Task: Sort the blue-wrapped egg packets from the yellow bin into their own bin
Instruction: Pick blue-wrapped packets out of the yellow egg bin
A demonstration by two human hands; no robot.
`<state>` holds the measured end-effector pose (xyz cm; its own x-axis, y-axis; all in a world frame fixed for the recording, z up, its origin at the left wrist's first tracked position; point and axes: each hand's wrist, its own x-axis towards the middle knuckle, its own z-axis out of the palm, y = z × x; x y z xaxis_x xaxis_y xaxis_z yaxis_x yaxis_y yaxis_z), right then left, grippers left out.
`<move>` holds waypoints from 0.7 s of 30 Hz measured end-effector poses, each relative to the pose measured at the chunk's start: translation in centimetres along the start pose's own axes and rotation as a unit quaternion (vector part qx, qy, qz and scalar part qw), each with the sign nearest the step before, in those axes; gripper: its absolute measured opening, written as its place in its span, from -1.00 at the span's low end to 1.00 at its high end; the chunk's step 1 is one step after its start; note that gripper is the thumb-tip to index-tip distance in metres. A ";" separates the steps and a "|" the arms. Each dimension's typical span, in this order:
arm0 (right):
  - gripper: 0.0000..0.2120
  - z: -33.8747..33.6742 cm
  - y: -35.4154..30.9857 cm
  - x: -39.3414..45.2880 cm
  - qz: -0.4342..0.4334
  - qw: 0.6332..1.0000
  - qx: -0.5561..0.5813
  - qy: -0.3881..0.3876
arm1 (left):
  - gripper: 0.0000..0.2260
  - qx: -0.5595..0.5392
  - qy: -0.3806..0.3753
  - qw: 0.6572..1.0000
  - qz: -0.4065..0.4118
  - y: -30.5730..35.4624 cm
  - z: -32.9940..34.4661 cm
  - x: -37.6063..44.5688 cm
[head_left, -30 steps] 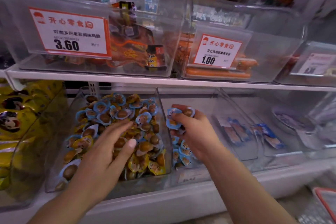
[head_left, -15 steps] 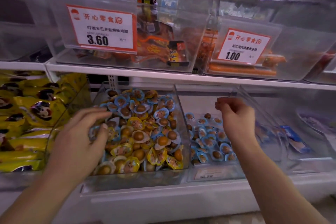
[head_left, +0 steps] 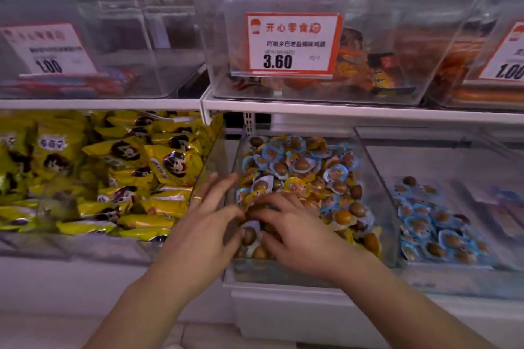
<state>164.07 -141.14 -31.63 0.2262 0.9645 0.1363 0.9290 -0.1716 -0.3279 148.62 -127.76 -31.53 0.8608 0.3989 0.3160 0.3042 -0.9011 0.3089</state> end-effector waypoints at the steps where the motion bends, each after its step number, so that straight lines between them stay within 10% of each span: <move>1: -0.57 -0.2 0.5 0.2 0.015 1.000 -0.026 0.006 | -0.80 0.034 -0.008 0.999 -0.006 0.2 0.1 0.1; 9: -0.76 -2.2 2.8 0.4 0.107 0.985 -0.138 0.012 | -0.48 0.130 -0.090 0.986 -0.062 1.7 0.9 1.1; 13: -0.58 -2.0 2.7 0.8 0.064 0.988 -0.101 0.101 | -0.53 0.103 -0.074 0.991 -0.044 1.5 1.1 0.8; 21: -0.29 0.0 2.1 3.6 0.031 0.995 -0.095 0.003 | -0.41 0.127 -0.070 0.987 -0.065 2.5 1.2 1.5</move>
<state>166.85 -138.07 -31.83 0.2857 0.9497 0.1279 0.9518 -0.2657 -0.1534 151.20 -129.60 -31.38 0.8502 0.5030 0.1556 0.4932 -0.8643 0.0991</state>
